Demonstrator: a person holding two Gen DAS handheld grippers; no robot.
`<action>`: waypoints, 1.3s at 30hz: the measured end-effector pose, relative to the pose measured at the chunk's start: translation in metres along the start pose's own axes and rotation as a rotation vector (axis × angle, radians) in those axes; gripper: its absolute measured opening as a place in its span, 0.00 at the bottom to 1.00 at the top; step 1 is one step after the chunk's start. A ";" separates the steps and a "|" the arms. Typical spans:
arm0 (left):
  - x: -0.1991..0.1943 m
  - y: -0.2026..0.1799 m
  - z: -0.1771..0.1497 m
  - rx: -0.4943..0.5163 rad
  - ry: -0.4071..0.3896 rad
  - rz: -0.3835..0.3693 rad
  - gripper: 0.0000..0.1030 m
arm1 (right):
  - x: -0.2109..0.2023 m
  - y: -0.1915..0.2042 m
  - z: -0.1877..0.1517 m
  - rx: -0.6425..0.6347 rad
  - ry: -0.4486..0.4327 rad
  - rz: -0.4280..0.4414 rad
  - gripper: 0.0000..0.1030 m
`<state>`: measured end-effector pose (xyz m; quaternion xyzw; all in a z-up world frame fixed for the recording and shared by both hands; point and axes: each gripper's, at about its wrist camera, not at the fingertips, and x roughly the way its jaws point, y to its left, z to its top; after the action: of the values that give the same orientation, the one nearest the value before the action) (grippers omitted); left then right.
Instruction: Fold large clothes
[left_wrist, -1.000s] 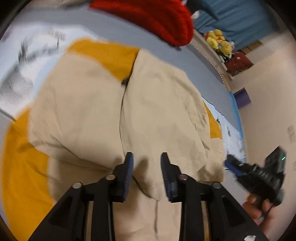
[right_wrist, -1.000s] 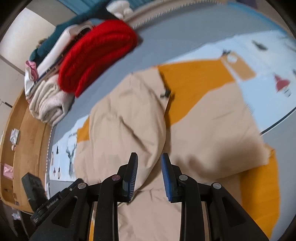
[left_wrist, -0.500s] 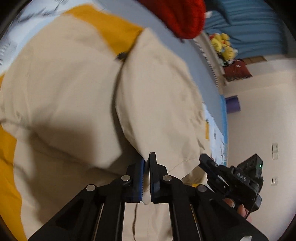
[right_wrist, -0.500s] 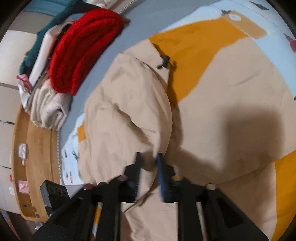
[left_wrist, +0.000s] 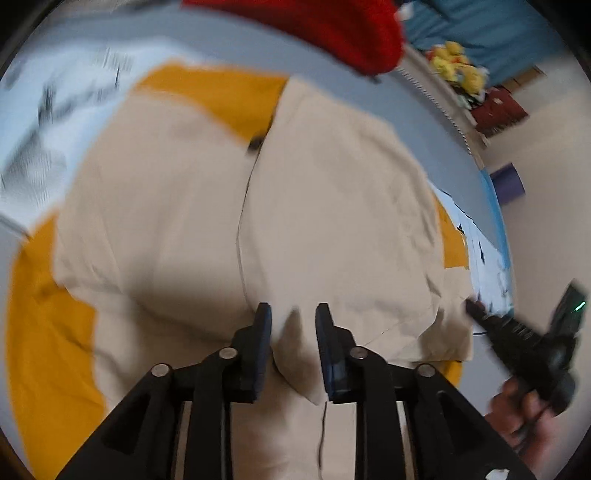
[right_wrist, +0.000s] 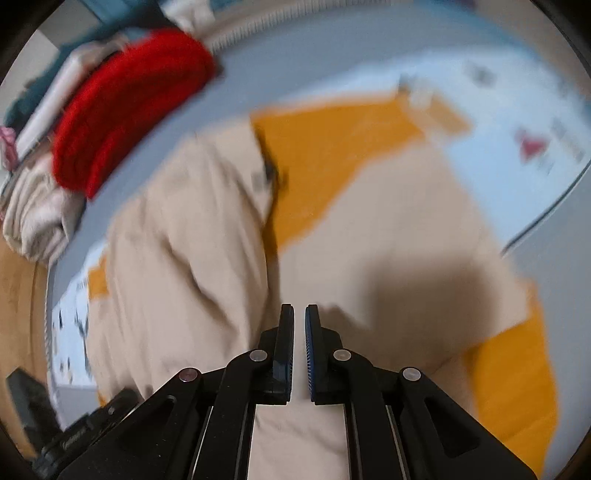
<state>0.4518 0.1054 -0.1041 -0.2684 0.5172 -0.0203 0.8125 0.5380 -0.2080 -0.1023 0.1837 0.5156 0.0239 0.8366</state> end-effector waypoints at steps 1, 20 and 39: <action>0.000 -0.003 -0.001 0.024 0.000 -0.008 0.21 | -0.009 0.004 0.001 -0.012 -0.043 0.024 0.10; 0.034 0.001 -0.030 0.060 0.195 -0.080 0.21 | 0.081 0.031 -0.034 -0.095 0.269 0.028 0.33; -0.018 0.023 -0.014 0.118 0.047 0.021 0.20 | 0.052 0.085 -0.061 -0.274 0.160 0.136 0.36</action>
<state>0.4260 0.1248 -0.1042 -0.2141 0.5369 -0.0485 0.8146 0.5222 -0.0993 -0.1429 0.1000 0.5587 0.1652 0.8066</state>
